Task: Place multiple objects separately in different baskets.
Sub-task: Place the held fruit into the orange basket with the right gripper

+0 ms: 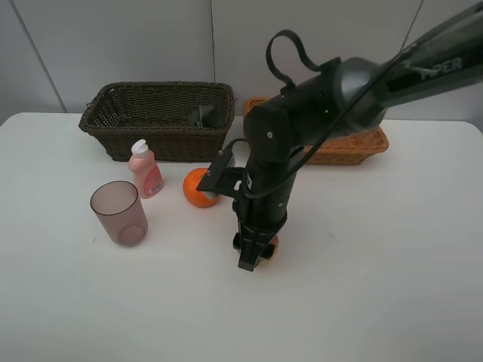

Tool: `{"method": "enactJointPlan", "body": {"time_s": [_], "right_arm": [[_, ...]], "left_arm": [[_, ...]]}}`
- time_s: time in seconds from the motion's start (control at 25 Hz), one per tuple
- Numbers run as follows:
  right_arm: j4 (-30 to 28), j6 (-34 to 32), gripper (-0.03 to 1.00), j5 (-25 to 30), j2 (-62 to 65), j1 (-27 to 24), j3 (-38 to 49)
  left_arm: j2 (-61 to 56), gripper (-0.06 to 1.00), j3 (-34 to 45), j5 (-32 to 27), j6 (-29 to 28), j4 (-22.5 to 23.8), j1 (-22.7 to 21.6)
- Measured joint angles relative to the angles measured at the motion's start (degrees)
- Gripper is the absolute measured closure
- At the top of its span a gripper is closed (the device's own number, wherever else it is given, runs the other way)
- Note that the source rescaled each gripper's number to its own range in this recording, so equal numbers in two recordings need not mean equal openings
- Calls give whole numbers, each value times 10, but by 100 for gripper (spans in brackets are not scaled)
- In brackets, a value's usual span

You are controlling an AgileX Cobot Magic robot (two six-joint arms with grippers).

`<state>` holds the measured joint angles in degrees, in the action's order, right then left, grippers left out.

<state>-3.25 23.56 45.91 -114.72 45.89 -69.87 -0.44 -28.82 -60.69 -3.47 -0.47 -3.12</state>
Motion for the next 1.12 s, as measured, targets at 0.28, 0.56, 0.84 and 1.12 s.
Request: {"method": "enactJointPlan", "body": {"time_s": [0.28, 0.56, 0.84, 1.12], "right_arm": [[-13, 0, 54, 0, 66, 0, 0], [-17, -5, 54, 0, 118, -35, -11], [-51, -109, 54, -3, 118, -130, -58], [-127, -164, 54, -14, 118, -223, -84]], "left_arm": [[0, -5, 0, 0, 0, 0, 0], [0, -5, 0, 0, 0, 0, 0], [0, -5, 0, 0, 0, 0, 0], [0, -5, 0, 0, 0, 0, 0]]}}
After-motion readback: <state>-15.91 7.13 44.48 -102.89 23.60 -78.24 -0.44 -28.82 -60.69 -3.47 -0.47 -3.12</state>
